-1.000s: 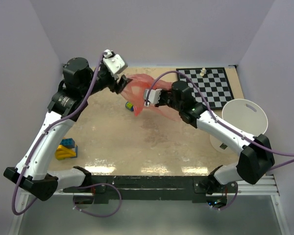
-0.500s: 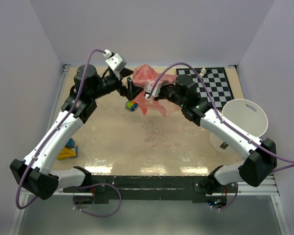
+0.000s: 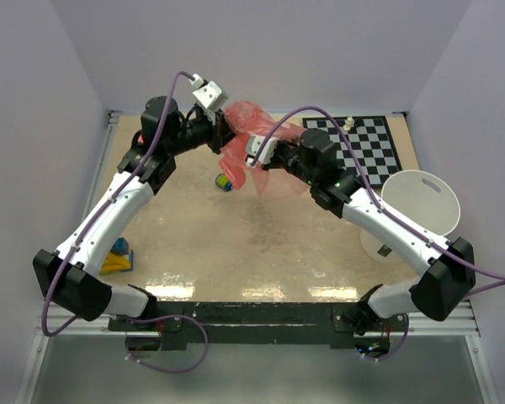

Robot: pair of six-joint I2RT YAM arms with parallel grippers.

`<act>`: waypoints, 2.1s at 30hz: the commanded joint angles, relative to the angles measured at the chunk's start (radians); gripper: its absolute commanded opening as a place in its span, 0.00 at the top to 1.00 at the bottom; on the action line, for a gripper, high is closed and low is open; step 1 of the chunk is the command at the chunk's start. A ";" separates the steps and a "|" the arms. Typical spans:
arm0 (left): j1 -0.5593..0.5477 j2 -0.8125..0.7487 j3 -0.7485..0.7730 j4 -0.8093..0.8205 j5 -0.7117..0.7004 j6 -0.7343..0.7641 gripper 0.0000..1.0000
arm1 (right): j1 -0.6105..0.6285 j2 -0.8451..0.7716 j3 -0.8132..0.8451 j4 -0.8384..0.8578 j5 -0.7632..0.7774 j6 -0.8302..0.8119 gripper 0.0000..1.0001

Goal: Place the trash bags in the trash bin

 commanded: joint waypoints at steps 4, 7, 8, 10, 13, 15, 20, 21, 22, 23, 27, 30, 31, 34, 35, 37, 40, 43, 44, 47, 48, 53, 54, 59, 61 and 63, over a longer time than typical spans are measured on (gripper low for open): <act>0.069 -0.073 0.104 -0.127 -0.150 0.219 1.00 | -0.021 -0.019 -0.051 0.052 0.112 -0.004 1.00; 0.084 -0.079 0.115 -0.176 -0.184 0.258 1.00 | -0.050 0.001 -0.049 0.035 0.143 -0.007 1.00; 0.090 -0.079 0.120 -0.202 -0.193 0.270 1.00 | -0.061 0.007 -0.048 0.032 0.150 -0.015 1.00; 0.100 -0.082 0.117 -0.228 -0.212 0.288 1.00 | -0.082 0.013 -0.045 0.029 0.154 -0.029 1.00; 0.112 -0.090 0.103 -0.224 -0.222 0.290 1.00 | -0.097 0.018 -0.040 0.021 0.149 -0.055 1.00; 0.113 -0.091 0.103 -0.213 -0.215 0.281 1.00 | -0.097 0.016 -0.043 0.013 0.141 -0.071 1.00; 0.115 -0.090 0.109 -0.205 -0.213 0.282 1.00 | -0.099 0.037 -0.063 0.003 0.202 -0.137 1.00; 0.115 -0.091 0.110 -0.210 -0.236 0.290 1.00 | -0.097 0.051 -0.060 0.000 0.227 -0.142 1.00; 0.115 -0.090 0.112 -0.213 -0.267 0.293 1.00 | -0.097 0.062 -0.060 0.003 0.262 -0.145 1.00; 0.115 -0.091 0.113 -0.213 -0.300 0.299 1.00 | -0.097 0.082 -0.057 0.001 0.288 -0.153 1.00; 0.116 -0.099 0.112 -0.195 -0.391 0.316 1.00 | -0.102 0.151 -0.013 -0.061 0.376 -0.130 1.00; 0.116 -0.112 0.083 -0.165 -0.309 0.314 1.00 | -0.102 0.140 0.021 -0.131 0.300 -0.081 0.78; 0.116 -0.114 0.072 -0.164 -0.261 0.307 1.00 | -0.101 0.122 0.030 -0.173 0.234 -0.070 0.64; 0.116 -0.105 0.046 -0.162 -0.186 0.269 1.00 | -0.099 0.029 0.067 -0.279 -0.054 -0.059 0.36; 0.116 -0.102 0.043 -0.164 -0.189 0.249 1.00 | -0.099 -0.008 0.082 -0.322 -0.157 -0.074 0.30; 0.116 -0.091 0.041 -0.167 -0.202 0.224 1.00 | -0.096 -0.073 0.106 -0.384 -0.289 -0.087 0.23; 0.116 -0.085 0.044 -0.159 -0.235 0.199 1.00 | -0.090 -0.131 0.155 -0.466 -0.394 -0.030 0.21; 0.118 -0.085 0.051 -0.150 -0.258 0.190 1.00 | -0.090 -0.156 0.211 -0.566 -0.474 0.014 0.22; 0.118 -0.085 0.052 -0.147 -0.258 0.184 1.00 | -0.090 -0.165 0.216 -0.571 -0.489 0.040 0.23; 0.118 -0.086 0.057 -0.145 -0.233 0.164 1.00 | -0.090 -0.211 0.201 -0.495 -0.521 0.167 0.24; 0.118 -0.089 0.060 -0.144 -0.221 0.150 1.00 | -0.090 -0.231 0.189 -0.449 -0.527 0.216 0.24; 0.118 -0.105 0.066 -0.138 -0.209 0.114 1.00 | -0.090 -0.283 0.144 -0.304 -0.534 0.326 0.22; 0.118 -0.103 0.077 -0.138 -0.203 0.112 1.00 | -0.090 -0.276 0.153 -0.298 -0.538 0.339 0.22; 0.118 -0.109 0.087 -0.099 -0.096 0.089 1.00 | -0.076 -0.272 0.135 -0.075 -0.404 0.529 0.21; 0.118 -0.114 0.081 -0.078 -0.010 0.077 1.00 | -0.045 -0.298 0.048 0.101 -0.295 0.573 0.21; 0.118 -0.113 0.078 -0.064 0.046 0.048 1.00 | -0.044 -0.270 0.021 0.189 -0.328 0.571 0.20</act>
